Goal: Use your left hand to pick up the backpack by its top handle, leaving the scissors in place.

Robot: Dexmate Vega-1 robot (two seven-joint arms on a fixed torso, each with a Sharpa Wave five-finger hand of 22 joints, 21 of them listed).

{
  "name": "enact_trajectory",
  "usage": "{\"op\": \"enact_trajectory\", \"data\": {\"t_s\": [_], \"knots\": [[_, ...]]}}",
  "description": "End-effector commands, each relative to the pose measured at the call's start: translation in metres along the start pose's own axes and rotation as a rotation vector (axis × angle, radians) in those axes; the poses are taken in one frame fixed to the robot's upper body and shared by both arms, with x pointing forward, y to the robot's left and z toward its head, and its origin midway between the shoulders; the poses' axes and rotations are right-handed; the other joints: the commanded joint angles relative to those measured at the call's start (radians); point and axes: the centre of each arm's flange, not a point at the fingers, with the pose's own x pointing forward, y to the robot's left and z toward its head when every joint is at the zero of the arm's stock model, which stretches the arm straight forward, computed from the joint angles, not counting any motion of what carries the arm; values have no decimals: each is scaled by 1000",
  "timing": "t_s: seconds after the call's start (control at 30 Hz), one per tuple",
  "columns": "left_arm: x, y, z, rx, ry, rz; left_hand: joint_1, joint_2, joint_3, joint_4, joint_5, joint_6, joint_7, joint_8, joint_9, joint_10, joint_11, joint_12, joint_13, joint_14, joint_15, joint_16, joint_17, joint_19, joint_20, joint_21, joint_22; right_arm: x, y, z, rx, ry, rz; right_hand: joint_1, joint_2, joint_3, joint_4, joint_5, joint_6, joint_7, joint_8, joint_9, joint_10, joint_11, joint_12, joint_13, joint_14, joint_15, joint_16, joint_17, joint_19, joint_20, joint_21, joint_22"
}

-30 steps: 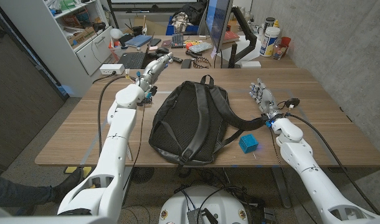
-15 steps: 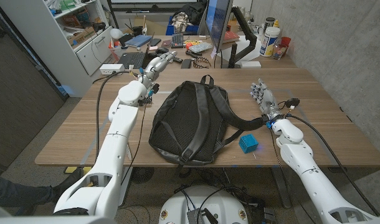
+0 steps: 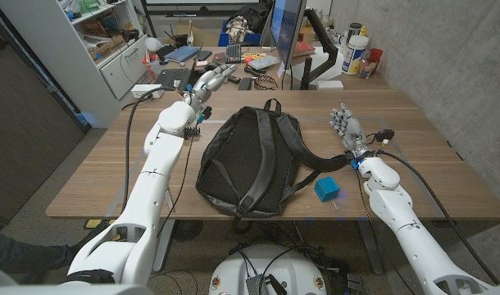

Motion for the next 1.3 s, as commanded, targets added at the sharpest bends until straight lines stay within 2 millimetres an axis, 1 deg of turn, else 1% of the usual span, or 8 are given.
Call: {"op": "enact_trajectory", "data": {"t_s": [0.03, 0.27, 0.6, 1.03, 1.17, 1.3], "knots": [[10, -1, 9, 83, 2, -10, 17, 1, 1, -7, -3, 0, -5, 3, 4, 1, 1, 3, 4, 4, 9, 3, 4, -2, 7, 6, 2, 2, 2, -2, 10, -7, -3, 0, 8, -3, 2, 2, 13, -4, 7, 2, 9, -7, 6, 5, 12, -1, 8, 2, 11, 5, 9, 5], [15, 0, 15, 142, 4, -16, 25, 0, 1, -12, -5, 2, -4, 4, 5, -1, 7, 3, 4, 5, 11, 3, 4, -2, -2, 7, 2, 2, 2, -2, 11, -12, -8, 0, 8, -3, 2, 2, 13, -6, 7, 2, 11, -7, 7, 5, 12, -2, 7, 2, 12, 5, 9, 5], [19, 3, 24, 216, 0, -30, 34, -1, 1, -17, -6, 4, -4, 5, 5, -4, 6, 2, 5, 5, 13, 3, 5, 0, -2, 8, 2, 3, 6, -1, 15, -26, -13, 0, 8, -4, 2, 2, 13, -7, 7, 2, 12, -6, 7, 5, 14, -1, 7, 2, 13, 5, 9, 5], [34, -4, 38, 292, -20, -79, 44, -2, 1, -23, -9, 7, -4, 6, 5, -1, 8, 4, 5, 9, 16, 5, 5, 8, -8, 12, 2, 2, 10, 2, 14, -37, -24, 0, 8, -6, 1, 2, 15, -7, 7, 2, 16, -10, 8, 5, 18, -3, 7, 2, 16, 4, 10, 5], [39, -7, 42, 311, -27, -91, 48, -2, 1, -25, -10, 6, -6, 5, 6, -2, 8, 4, 5, 10, 17, 5, 6, 14, 7, 14, 3, 2, 10, 1, 20, -34, -30, 0, 8, -6, 1, 2, 16, -7, 7, 2, 17, -10, 8, 5, 18, -3, 7, 2, 17, 4, 10, 5], [45, -10, 45, 335, -25, -103, 49, -2, 1, -26, -11, 5, -5, 5, 6, -2, 8, 4, 5, 13, 20, 6, 6, 16, 7, 15, 3, 0, 10, 0, 23, -35, -37, 0, 8, -6, 0, 3, 17, -6, 7, 2, 19, -9, 8, 5, 18, -3, 7, 2, 17, 3, 10, 5]]}}
